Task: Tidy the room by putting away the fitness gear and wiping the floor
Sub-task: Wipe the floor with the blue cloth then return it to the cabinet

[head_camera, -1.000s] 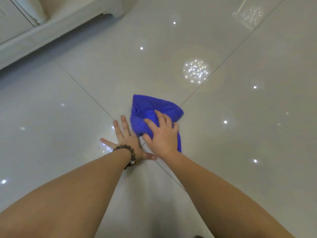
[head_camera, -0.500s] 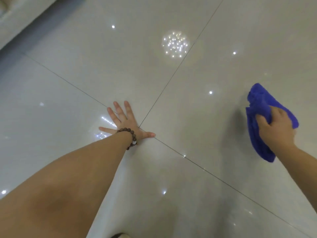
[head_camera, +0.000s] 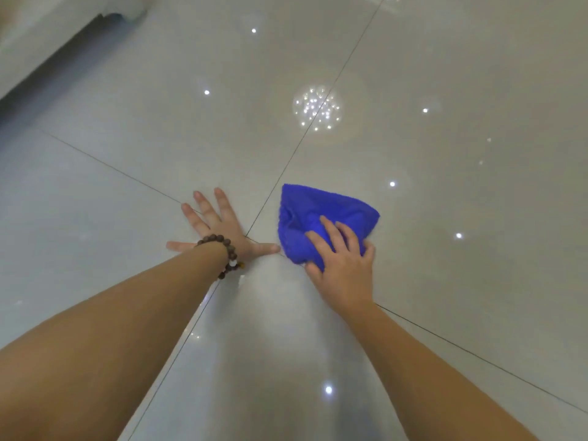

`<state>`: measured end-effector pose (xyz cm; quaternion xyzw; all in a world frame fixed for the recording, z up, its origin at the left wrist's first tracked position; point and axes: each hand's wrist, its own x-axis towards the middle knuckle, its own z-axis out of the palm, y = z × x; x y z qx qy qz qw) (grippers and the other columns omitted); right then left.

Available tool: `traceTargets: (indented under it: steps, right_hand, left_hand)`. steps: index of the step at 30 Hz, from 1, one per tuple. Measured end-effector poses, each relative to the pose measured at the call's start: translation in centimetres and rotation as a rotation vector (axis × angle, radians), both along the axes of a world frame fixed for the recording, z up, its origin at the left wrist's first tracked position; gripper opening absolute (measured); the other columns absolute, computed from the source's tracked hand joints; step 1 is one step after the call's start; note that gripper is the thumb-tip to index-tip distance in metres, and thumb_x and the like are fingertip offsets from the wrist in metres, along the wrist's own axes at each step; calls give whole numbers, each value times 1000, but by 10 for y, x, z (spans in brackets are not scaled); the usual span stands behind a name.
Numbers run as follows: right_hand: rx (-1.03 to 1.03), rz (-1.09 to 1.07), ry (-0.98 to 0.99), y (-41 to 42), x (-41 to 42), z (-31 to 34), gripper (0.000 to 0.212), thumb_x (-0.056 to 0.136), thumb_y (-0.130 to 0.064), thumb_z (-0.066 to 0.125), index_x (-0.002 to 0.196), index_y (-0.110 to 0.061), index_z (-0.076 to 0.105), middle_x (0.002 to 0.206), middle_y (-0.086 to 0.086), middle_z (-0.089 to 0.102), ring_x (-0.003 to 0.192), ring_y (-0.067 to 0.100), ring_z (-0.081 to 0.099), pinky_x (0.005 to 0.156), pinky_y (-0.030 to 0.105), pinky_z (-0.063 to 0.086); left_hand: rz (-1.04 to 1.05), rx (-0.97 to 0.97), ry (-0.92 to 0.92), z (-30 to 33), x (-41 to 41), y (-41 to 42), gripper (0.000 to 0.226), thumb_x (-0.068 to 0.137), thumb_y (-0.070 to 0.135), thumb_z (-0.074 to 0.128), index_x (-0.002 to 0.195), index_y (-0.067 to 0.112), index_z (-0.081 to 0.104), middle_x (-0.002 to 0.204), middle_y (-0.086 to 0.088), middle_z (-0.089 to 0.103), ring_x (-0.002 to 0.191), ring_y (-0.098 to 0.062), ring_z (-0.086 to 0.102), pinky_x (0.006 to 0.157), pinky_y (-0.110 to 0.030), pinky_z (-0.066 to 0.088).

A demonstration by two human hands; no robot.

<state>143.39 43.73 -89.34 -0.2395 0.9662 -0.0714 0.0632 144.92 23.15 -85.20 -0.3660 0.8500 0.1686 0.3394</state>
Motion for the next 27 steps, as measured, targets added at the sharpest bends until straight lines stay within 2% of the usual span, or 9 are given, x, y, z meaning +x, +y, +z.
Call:
traceTargets:
  steps: [4, 7, 10, 12, 14, 18, 22, 24, 27]
  right_hand:
    - [-3, -558, 15, 127, -18, 0, 56, 81, -45, 38, 133, -28, 50, 152, -2, 35, 138, 24, 30, 104, 52, 24]
    - [-56, -1054, -65, 141, -4, 8, 53, 92, -38, 44, 143, -26, 38, 157, 0, 23, 142, 25, 19, 108, 53, 19]
    - [-35, -707, 19, 106, 29, 3, 50, 84, -38, 48, 133, -27, 51, 150, 4, 37, 136, 27, 33, 103, 49, 24]
    - [1, -335, 6, 109, 40, 0, 52, 76, -42, 46, 125, -27, 58, 144, 4, 47, 131, 26, 40, 102, 46, 23]
    - [4, -203, -11, 151, 31, 2, 53, 75, -43, 44, 123, -28, 60, 143, 2, 48, 130, 23, 41, 104, 43, 22]
    - [50, -622, -5, 274, 35, 4, 62, 79, -48, 37, 135, -24, 49, 151, 1, 36, 138, 25, 31, 109, 46, 22]
    - [2, -1150, -89, 330, 61, 17, 59, 94, -49, 43, 146, -22, 33, 157, 4, 22, 141, 29, 20, 112, 53, 20]
    - [-21, -1069, -11, 302, 65, 10, 58, 92, -52, 44, 142, -25, 40, 155, 4, 28, 138, 29, 25, 110, 50, 23]
    - [-12, -549, 82, 257, 76, -3, 57, 83, -59, 45, 129, -29, 57, 146, 1, 44, 132, 25, 39, 102, 43, 27]
  left_hand:
    - [-15, -12, 22, 3, 1, -1, 160, 32, 91, 64, 140, 28, -36, 150, -4, -41, 140, -35, -31, 95, -83, 11]
    - [-31, -15, 19, -1, 2, -3, 168, 16, 96, 54, 140, 28, -36, 149, -6, -41, 139, -38, -31, 99, -80, 10]
    - [-51, -38, 7, -1, 1, -1, 173, 6, 97, 46, 143, 25, -32, 152, -11, -36, 139, -40, -29, 106, -74, 9]
    - [-53, -78, 20, 3, 0, 7, 161, 30, 90, 63, 148, 21, -23, 155, -13, -27, 142, -39, -22, 106, -74, 11]
    - [-124, -159, 62, 5, -3, 23, 140, 56, 79, 67, 151, 18, -15, 158, -13, -20, 144, -36, -18, 105, -75, 13]
    - [-400, -212, 252, 1, -11, 91, 118, 71, 84, 44, 152, 17, -9, 159, -11, -17, 145, -32, -16, 109, -70, 10]
    - [-757, -30, 384, -3, -12, 195, 110, 78, 81, 36, 151, 17, -15, 157, -11, -23, 144, -30, -22, 112, -66, 2]
    - [-931, 32, 351, -9, -11, 239, 115, 73, 86, 34, 149, 19, -22, 155, -12, -29, 143, -30, -27, 111, -67, 0]
    - [-1121, 83, 283, -20, -16, 280, 134, 58, 95, 38, 145, 21, -30, 152, -10, -36, 140, -32, -32, 107, -72, -4]
